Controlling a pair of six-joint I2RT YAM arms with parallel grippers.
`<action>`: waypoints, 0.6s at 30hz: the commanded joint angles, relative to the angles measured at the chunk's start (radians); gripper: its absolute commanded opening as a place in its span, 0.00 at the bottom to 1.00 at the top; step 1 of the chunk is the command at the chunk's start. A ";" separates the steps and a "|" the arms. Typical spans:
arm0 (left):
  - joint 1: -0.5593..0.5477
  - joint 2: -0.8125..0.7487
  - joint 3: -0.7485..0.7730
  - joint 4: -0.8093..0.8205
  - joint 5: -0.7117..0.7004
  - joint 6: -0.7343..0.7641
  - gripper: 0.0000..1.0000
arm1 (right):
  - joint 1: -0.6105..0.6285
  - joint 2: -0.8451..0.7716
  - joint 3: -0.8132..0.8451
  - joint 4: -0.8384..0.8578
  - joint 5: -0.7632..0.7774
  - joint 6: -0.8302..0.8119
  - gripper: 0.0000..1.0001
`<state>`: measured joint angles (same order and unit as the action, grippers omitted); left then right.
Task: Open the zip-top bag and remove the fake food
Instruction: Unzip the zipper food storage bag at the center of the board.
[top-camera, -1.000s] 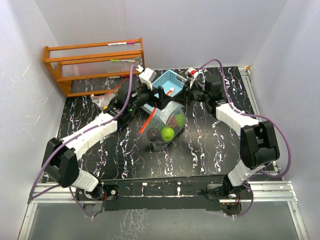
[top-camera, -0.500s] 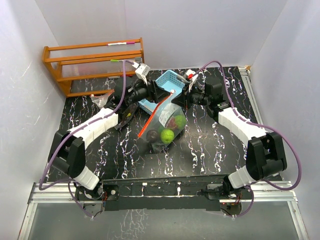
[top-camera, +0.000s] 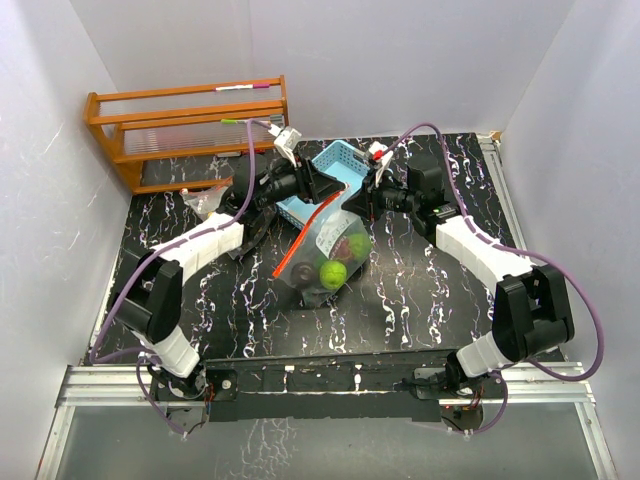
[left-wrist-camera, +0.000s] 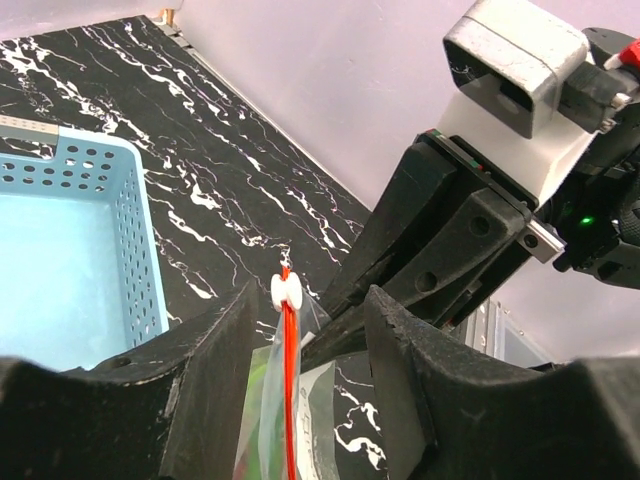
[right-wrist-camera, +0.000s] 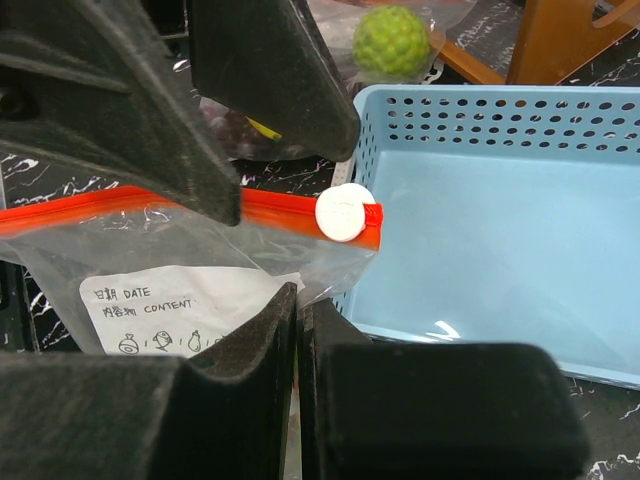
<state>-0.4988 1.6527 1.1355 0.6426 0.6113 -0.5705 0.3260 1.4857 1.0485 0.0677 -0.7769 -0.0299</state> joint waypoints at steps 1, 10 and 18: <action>0.002 0.009 0.037 0.049 0.035 -0.024 0.45 | 0.011 -0.052 0.017 0.012 -0.016 -0.021 0.07; 0.002 0.027 0.032 0.085 0.046 -0.054 0.37 | 0.011 -0.055 0.019 0.009 -0.021 -0.020 0.07; 0.002 0.048 0.039 0.126 0.074 -0.092 0.23 | 0.012 -0.041 0.024 0.011 -0.027 -0.019 0.07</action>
<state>-0.4988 1.6821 1.1358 0.7086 0.6460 -0.6342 0.3321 1.4662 1.0485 0.0483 -0.7856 -0.0368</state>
